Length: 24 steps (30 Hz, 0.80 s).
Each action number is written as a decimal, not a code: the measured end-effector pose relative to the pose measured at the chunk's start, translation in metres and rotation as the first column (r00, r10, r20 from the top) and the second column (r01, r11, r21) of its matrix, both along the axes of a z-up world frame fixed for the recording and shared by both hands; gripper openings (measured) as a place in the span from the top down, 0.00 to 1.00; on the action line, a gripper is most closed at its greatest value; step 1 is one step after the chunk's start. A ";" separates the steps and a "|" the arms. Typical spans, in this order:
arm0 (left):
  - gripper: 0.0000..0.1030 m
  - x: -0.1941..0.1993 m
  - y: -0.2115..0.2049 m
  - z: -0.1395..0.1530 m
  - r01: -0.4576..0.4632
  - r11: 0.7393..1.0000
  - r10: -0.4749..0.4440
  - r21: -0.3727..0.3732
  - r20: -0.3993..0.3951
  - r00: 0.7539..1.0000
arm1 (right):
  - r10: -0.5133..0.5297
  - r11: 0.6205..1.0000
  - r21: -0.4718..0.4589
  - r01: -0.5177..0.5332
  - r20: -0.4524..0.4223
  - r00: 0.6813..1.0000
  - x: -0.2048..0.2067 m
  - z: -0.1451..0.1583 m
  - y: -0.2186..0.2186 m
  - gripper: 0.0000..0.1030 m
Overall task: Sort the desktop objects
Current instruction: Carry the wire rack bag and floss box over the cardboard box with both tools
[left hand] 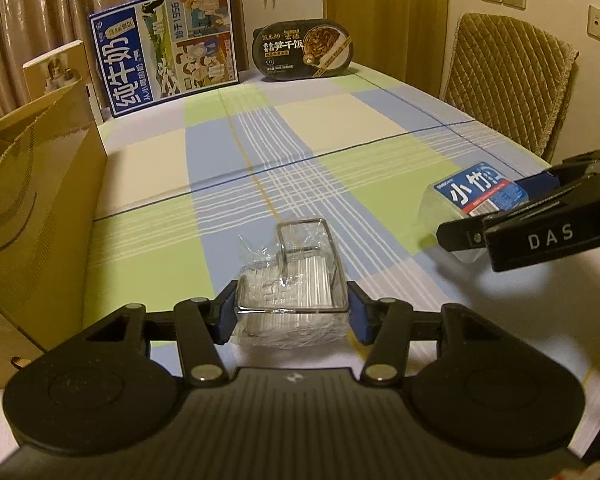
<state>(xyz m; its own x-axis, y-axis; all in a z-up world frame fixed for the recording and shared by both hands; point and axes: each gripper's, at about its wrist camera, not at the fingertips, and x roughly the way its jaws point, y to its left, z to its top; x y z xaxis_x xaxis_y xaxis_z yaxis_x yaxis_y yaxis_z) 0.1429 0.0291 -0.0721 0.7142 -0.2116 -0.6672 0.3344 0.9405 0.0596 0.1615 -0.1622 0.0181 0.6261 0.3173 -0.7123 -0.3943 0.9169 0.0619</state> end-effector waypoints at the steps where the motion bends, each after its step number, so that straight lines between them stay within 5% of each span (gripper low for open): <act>1: 0.52 -0.001 0.000 0.002 -0.002 1.000 0.002 -0.004 0.002 1.000 | -0.004 1.000 0.009 0.004 0.000 1.000 -0.001 0.002 -0.001 0.20; 24: 0.52 -0.043 0.025 0.076 -0.164 0.983 0.168 -0.082 0.051 0.984 | 0.005 0.989 0.146 -0.013 0.056 0.998 -0.047 0.062 0.000 0.20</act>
